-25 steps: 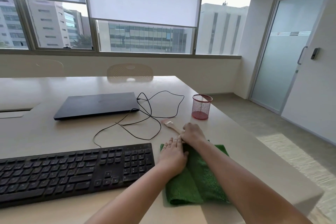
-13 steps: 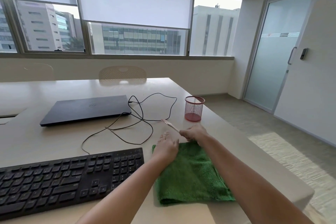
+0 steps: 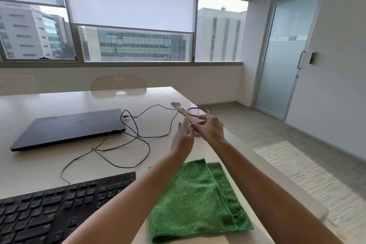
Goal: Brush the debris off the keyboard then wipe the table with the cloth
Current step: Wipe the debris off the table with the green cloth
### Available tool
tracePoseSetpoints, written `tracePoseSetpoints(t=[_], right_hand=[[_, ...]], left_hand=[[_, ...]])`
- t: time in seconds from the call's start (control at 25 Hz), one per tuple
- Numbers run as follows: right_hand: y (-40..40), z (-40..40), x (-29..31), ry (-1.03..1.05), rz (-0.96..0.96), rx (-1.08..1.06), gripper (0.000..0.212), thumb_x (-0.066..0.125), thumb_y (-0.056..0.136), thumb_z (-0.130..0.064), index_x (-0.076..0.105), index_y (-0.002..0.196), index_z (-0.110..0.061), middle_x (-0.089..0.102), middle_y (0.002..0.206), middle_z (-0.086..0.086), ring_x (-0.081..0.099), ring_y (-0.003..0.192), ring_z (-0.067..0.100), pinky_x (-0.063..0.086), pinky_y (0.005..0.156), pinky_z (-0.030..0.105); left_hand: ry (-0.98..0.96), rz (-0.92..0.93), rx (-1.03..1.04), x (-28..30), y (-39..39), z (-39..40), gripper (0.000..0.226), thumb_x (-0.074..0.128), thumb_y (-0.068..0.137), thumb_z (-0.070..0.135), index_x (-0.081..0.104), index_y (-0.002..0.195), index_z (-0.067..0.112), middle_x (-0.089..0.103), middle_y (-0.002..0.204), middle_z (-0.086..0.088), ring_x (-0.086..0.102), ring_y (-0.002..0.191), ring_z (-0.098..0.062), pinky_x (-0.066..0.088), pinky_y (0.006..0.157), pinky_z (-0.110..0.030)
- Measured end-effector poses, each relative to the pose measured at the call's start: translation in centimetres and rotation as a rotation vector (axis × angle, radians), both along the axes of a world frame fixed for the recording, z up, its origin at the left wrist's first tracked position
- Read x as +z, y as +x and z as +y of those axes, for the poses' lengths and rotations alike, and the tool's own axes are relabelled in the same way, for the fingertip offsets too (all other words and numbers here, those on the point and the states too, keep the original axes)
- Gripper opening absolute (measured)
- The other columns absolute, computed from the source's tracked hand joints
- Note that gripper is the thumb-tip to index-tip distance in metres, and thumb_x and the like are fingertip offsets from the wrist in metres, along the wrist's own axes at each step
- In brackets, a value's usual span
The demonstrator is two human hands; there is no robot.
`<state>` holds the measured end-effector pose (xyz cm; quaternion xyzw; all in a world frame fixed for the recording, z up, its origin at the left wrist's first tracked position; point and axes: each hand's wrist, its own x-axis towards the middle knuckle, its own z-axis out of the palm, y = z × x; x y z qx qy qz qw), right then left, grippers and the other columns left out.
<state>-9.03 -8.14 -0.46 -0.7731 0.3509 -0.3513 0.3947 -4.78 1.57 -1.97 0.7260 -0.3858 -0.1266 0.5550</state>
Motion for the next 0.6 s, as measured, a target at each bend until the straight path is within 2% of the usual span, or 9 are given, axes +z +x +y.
tracePoseSetpoints(t=[0.08,0.16,0.2,0.24,0.28,0.36,0.44,0.52,0.6], right_hand=[[-0.3,-0.9,0.6,-0.068,-0.029,-0.035,0.051,0.080,0.068,-0.027,0.064,0.114,-0.010,0.072,0.098,0.009,0.068,0.090,0.019,0.052,0.080,0.026],[-0.6,-2.1,0.9,-0.119,-0.055,-0.081,0.048,0.080,0.067,-0.029,0.066,0.108,-0.009,0.072,0.094,0.008,0.068,0.087,0.018,0.050,0.073,0.023],[-0.7,-2.6,0.9,-0.151,-0.055,-0.096,0.043,0.080,0.067,-0.028,0.068,0.104,-0.009,0.072,0.092,0.007,0.068,0.086,0.017,0.049,0.074,0.023],[-0.7,-2.9,0.8,-0.172,-0.055,-0.093,0.037,0.079,0.068,-0.025,0.069,0.101,-0.009,0.073,0.090,0.007,0.068,0.085,0.017,0.050,0.076,0.023],[-0.6,-3.1,0.5,-0.174,-0.061,-0.079,0.031,0.078,0.069,-0.022,0.070,0.097,-0.009,0.073,0.087,0.006,0.067,0.083,0.016,0.051,0.077,0.024],[-0.5,-3.5,0.1,-0.162,-0.096,-0.043,0.024,0.078,0.070,-0.019,0.072,0.091,-0.011,0.073,0.083,0.006,0.067,0.076,0.012,0.050,0.071,0.015],[-0.5,-4.0,0.2,-0.158,-0.144,-0.036,0.022,0.078,0.071,-0.017,0.073,0.091,-0.010,0.073,0.082,0.005,0.064,0.069,0.006,0.042,0.063,0.002],[-0.5,-4.6,1.0,-0.143,-0.216,-0.049,0.020,0.077,0.073,-0.016,0.073,0.091,-0.009,0.073,0.081,0.003,0.060,0.062,-0.005,0.040,0.061,-0.001],[-0.6,-5.0,1.9,-0.151,-0.276,-0.072,0.019,0.076,0.074,-0.016,0.073,0.092,-0.009,0.071,0.078,-0.001,0.059,0.058,-0.010,0.040,0.062,-0.002]], left_hand=[[-0.035,0.019,-0.034,1.0,0.4,-1.1,0.050,0.035,0.101,0.011,0.023,0.149,0.015,0.027,0.152,-0.002,0.023,0.141,-0.009,0.024,0.103,-0.012],[-0.099,0.164,-0.112,1.6,0.7,-2.3,0.038,0.034,0.102,0.010,0.034,0.140,0.015,0.047,0.129,0.007,0.048,0.114,0.006,0.035,0.081,0.001],[-0.118,0.223,-0.142,1.7,1.0,-2.9,0.029,0.033,0.102,0.012,0.039,0.129,0.018,0.052,0.114,0.010,0.053,0.098,0.010,0.037,0.076,-0.001],[-0.148,0.257,-0.158,1.5,1.4,-3.6,0.021,0.032,0.103,0.015,0.042,0.121,0.021,0.054,0.105,0.009,0.054,0.091,0.008,0.038,0.079,-0.006],[-0.179,0.292,-0.179,1.2,1.6,-4.2,0.019,0.031,0.103,0.019,0.045,0.115,0.020,0.056,0.103,0.005,0.054,0.092,0.002,0.038,0.084,-0.013],[-0.210,0.336,-0.196,0.4,2.2,-5.5,0.020,0.030,0.103,0.024,0.049,0.109,0.020,0.057,0.102,0.002,0.052,0.095,-0.005,0.037,0.089,-0.022],[-0.248,0.342,-0.175,0.5,2.3,-6.1,0.020,0.031,0.103,0.024,0.051,0.101,0.022,0.056,0.091,0.006,0.052,0.084,-0.001,0.038,0.081,-0.020],[-0.288,0.356,-0.154,1.2,2.3,-6.8,0.025,0.031,0.103,0.022,0.047,0.084,0.023,0.047,0.077,0.007,0.045,0.067,0.002,0.035,0.068,-0.019],[-0.313,0.361,-0.150,1.9,2.3,-7.3,0.026,0.031,0.103,0.024,0.045,0.080,0.025,0.045,0.080,0.012,0.043,0.072,0.003,0.034,0.071,-0.017]])
